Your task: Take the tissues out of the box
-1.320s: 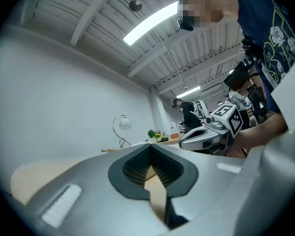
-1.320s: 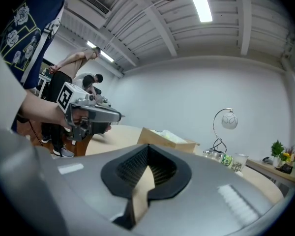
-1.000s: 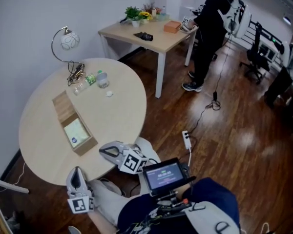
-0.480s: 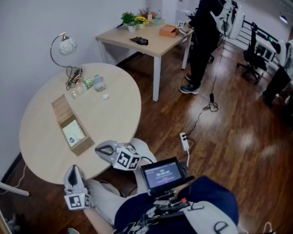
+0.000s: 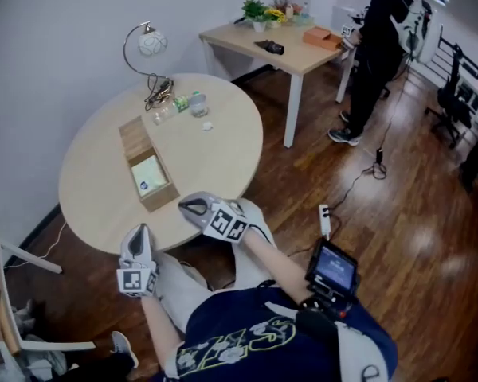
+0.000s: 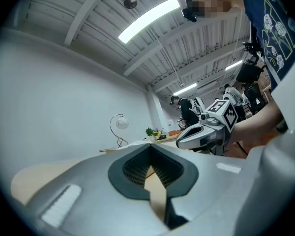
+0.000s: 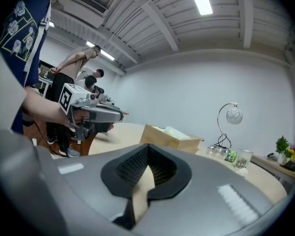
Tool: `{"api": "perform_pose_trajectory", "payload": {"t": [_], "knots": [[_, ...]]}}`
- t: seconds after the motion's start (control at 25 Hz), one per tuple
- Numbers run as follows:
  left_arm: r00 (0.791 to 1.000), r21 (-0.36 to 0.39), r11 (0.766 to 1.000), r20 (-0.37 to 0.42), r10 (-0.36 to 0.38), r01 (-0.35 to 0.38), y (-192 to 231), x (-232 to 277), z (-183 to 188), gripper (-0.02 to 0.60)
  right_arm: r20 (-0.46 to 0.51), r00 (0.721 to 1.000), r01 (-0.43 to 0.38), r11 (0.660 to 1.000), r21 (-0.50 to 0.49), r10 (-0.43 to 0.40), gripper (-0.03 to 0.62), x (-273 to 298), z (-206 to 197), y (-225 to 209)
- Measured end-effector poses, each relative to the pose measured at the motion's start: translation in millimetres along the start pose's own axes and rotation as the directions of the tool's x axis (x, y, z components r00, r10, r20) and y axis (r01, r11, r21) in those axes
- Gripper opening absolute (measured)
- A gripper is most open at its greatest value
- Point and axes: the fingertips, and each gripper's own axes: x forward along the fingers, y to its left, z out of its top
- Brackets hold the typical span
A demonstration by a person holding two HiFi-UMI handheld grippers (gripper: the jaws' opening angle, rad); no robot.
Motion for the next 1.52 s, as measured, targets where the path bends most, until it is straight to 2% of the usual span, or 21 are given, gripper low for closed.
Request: {"api": "perform_pose_trajectory", "payload": {"t": [0.24,0.44,0.64,0.92,1.32,1.44,1.52], "knots": [[1.0,0.04,0.999,0.01,0.03,-0.03,6.0,-12.8,5.0,0.003,0.036,0.999,0.013,1.0,0.026,-0.014,-0.003,8.5,2.1,2.7],[1.0,0.068,0.997,0.008,0.019,-0.019,4.7,-16.9,9.5,0.003,0.042,0.999,-0.005,1.0,-0.016,0.006,-0.002,11.7,7.1,9.8],[0.999,0.064,0.998,0.035,0.0,-0.003,3.0,-13.0,13.9,0.003,0.038,0.999,0.002,0.998,-0.055,0.0,-0.003,7.3,7.6,9.3],[1.0,0.11,0.994,0.02,0.015,-0.017,-2.5,-14.8,14.6,0.003,0.06,0.998,0.009,0.994,-0.105,-0.003,-0.003,5.8,8.4,17.8],[0.998,0.027,1.0,0.065,0.009,-0.01,7.8,-15.5,21.1,0.003,0.057,0.998,0.021,0.993,-0.116,-0.014,-0.003,6.3,12.1,15.1],[0.998,0.017,0.999,0.048,0.045,-0.046,26.2,-17.4,8.3,0.003,0.041,0.999,0.018,0.994,-0.111,-0.013,-0.003,26.6,5.7,12.0],[0.997,0.022,0.997,0.032,0.076,-0.077,27.6,-32.3,1.8,0.003,0.057,0.998,-0.013,0.994,-0.106,0.02,-0.003,31.0,8.4,22.1]]}}
